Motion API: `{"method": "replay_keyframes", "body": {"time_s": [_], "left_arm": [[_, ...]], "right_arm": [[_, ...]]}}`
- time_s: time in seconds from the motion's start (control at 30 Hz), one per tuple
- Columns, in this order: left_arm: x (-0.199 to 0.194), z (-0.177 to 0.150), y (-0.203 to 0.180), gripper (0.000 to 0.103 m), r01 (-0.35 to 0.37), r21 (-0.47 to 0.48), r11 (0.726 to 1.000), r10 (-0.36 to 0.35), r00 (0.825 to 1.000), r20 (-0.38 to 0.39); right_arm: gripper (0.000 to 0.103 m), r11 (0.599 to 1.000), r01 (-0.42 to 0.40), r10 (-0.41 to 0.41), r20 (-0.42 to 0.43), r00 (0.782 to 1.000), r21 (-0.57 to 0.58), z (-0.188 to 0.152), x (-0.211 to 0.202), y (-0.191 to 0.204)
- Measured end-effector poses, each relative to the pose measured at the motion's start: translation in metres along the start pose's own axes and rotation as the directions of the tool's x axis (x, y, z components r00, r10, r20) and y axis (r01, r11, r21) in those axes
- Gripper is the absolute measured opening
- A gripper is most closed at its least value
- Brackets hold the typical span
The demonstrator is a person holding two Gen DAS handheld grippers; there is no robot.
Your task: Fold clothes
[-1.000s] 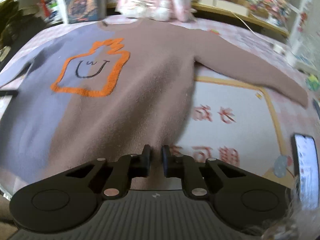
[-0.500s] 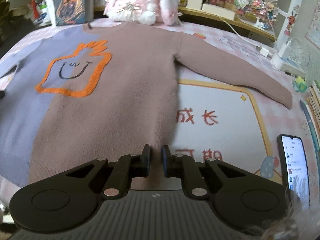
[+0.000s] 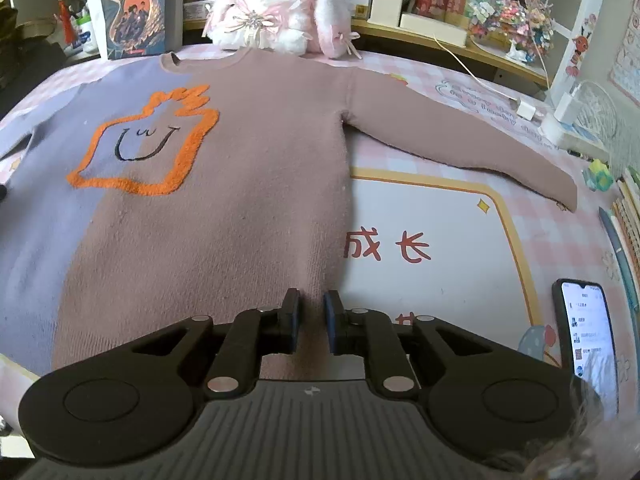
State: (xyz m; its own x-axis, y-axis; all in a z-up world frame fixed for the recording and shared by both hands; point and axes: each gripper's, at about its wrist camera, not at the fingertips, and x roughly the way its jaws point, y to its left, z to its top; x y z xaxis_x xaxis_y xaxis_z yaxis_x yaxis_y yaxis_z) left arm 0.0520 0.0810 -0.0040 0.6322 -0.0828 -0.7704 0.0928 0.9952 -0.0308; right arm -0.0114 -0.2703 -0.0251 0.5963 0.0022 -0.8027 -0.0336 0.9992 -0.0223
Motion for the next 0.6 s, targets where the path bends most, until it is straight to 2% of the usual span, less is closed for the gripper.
{"method": "replay_keyframes", "body": {"time_s": [0.07,0.1,0.13,0.27,0.33,0.37,0.4,0.43,0.5,0.6], "left_arm": [[-0.008,-0.008,-0.005,0.034,0.005,-0.019,1.000,-0.005,1.000,-0.002],[-0.012,-0.012,-0.007,0.045,0.007,-0.028,1.000,-0.008,1.000,-0.004],[-0.016,-0.015,-0.010,0.051,0.010,-0.037,0.999,-0.010,1.000,-0.005],[-0.024,-0.033,-0.019,0.051,0.017,-0.085,0.996,-0.019,0.999,-0.027],[-0.021,-0.039,-0.023,0.049,0.006,-0.095,0.995,-0.011,0.999,-0.046],[-0.021,-0.039,-0.025,0.045,-0.002,-0.091,0.996,-0.002,0.999,-0.045],[-0.021,-0.040,-0.028,0.041,-0.011,-0.087,0.996,0.007,0.999,-0.043],[-0.021,-0.040,-0.030,0.026,-0.019,-0.083,0.996,0.016,0.999,-0.041],[-0.020,-0.039,-0.030,0.014,0.001,-0.097,0.995,-0.005,0.999,-0.043],[-0.020,-0.041,-0.031,0.013,0.009,-0.091,0.996,-0.013,0.999,-0.038]], "right_arm": [[0.029,1.000,-0.013,0.013,0.004,1.000,0.026,-0.002,-0.004,-0.005],[0.031,0.999,-0.022,0.022,0.006,1.000,0.037,-0.003,-0.006,-0.007],[0.032,0.998,-0.035,0.035,0.008,0.999,0.045,-0.005,-0.009,-0.010],[0.031,0.996,-0.070,0.071,-0.015,0.997,0.055,-0.015,-0.013,-0.014],[0.028,0.995,-0.089,0.091,-0.027,0.996,0.054,-0.019,-0.012,-0.014],[0.023,0.994,-0.101,0.103,-0.026,0.994,0.047,-0.020,-0.012,-0.014],[0.021,0.993,-0.110,0.111,-0.026,0.993,0.032,-0.020,-0.013,-0.013],[0.016,0.994,-0.108,0.108,-0.024,0.994,0.009,-0.019,-0.013,-0.011],[0.011,0.996,-0.092,0.092,-0.016,0.996,-0.010,-0.019,-0.013,-0.014],[0.010,0.997,-0.083,0.083,-0.008,0.997,0.000,-0.019,-0.012,-0.021]]}}
